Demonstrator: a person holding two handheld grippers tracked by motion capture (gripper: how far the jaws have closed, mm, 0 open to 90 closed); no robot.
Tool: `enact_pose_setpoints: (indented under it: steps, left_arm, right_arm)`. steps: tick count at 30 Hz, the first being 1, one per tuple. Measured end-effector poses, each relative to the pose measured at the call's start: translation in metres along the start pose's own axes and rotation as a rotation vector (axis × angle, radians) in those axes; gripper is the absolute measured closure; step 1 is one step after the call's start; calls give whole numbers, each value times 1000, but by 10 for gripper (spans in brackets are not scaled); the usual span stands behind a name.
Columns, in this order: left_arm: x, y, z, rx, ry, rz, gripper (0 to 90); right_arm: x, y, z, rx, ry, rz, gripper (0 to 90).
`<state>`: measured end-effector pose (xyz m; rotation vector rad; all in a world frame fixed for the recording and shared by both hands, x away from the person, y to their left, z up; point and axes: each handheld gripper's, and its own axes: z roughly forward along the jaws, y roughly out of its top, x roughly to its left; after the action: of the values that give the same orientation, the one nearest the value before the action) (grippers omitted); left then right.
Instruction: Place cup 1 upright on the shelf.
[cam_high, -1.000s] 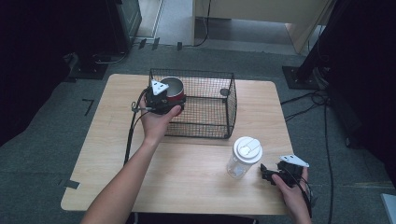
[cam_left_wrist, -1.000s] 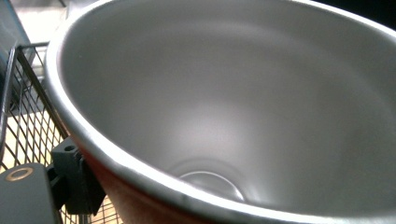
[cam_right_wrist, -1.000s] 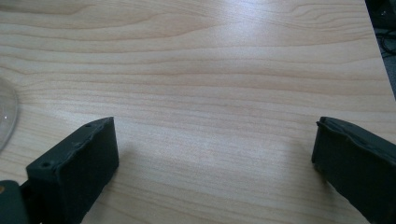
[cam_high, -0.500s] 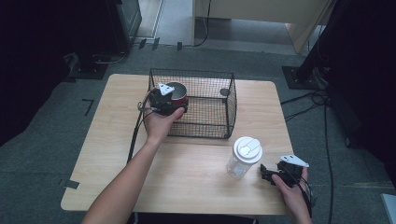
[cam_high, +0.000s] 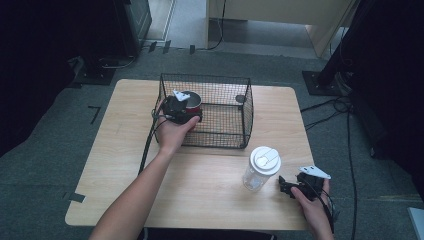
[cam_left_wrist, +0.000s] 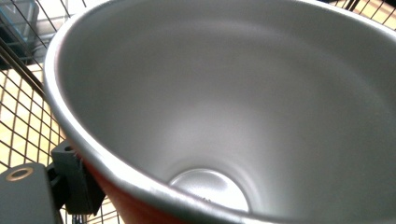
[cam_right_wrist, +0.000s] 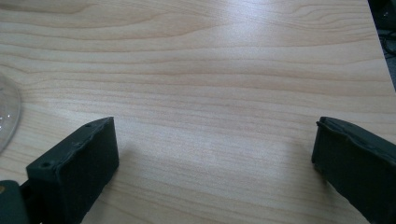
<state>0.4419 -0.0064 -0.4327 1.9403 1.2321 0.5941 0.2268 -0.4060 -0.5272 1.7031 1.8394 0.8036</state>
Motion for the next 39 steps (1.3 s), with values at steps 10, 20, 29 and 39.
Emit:
enact_pose_setpoints:
  steps: [10, 20, 29, 39]
  left_arm:
    - [0, 4, 7, 122, -21, 22, 71]
    - [6, 8, 9, 151, -52, -19, 70]
    - [0, 7, 6, 165, -37, 31, 71]
    - [-4, 8, 5, 269, -3, 64, 73]
  right_arm:
    - [0, 0, 0, 0, 0, 0, 5]
    - [0, 0, 0, 0, 0, 0, 5]
    - [0, 0, 0, 0, 0, 0, 5]
    - [0, 0, 0, 0, 0, 0, 5]
